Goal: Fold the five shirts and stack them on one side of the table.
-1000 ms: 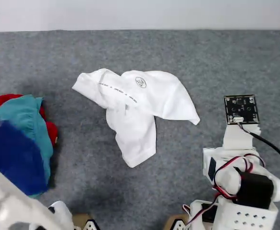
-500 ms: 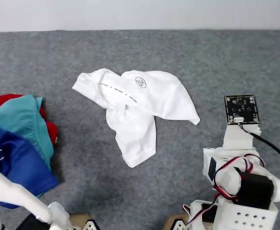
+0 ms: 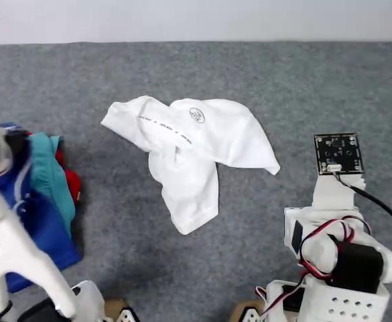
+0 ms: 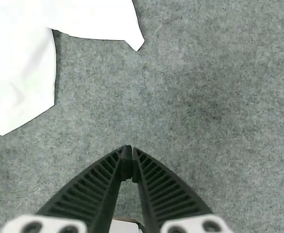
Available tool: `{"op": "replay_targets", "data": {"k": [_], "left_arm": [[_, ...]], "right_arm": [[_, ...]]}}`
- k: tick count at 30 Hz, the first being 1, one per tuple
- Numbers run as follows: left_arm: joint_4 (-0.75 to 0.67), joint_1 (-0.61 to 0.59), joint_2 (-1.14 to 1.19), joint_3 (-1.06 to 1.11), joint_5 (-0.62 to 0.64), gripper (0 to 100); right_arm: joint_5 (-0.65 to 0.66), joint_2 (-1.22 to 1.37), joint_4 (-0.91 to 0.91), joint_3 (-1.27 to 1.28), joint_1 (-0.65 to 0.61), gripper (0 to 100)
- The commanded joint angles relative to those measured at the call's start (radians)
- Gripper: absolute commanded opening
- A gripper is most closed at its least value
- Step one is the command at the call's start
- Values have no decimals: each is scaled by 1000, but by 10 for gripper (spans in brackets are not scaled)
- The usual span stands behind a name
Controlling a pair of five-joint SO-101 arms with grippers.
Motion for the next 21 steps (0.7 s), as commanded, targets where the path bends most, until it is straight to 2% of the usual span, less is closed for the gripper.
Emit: {"op": "replay_targets", "data": {"k": [1,4,6,15,17,21], "left_arm": [[3,72,-3,-38,54,341],[-18,61,-3,-36,52,341],[-41,2,-3,-36,34,341],[-213,-442,-9,-36,-153,341],[-195,-491,-11,-36,-252,344],[-51,-506,-14,-38,-514,342]], "right_arm": [[11,5,28,-52,4,9],[11,5,28,-52,4,9],[11,5,28,-52,4,9],[11,5,27,-52,4,9],[11,5,27,-52,1,9],[11,5,16,-55,-2,9]]}}
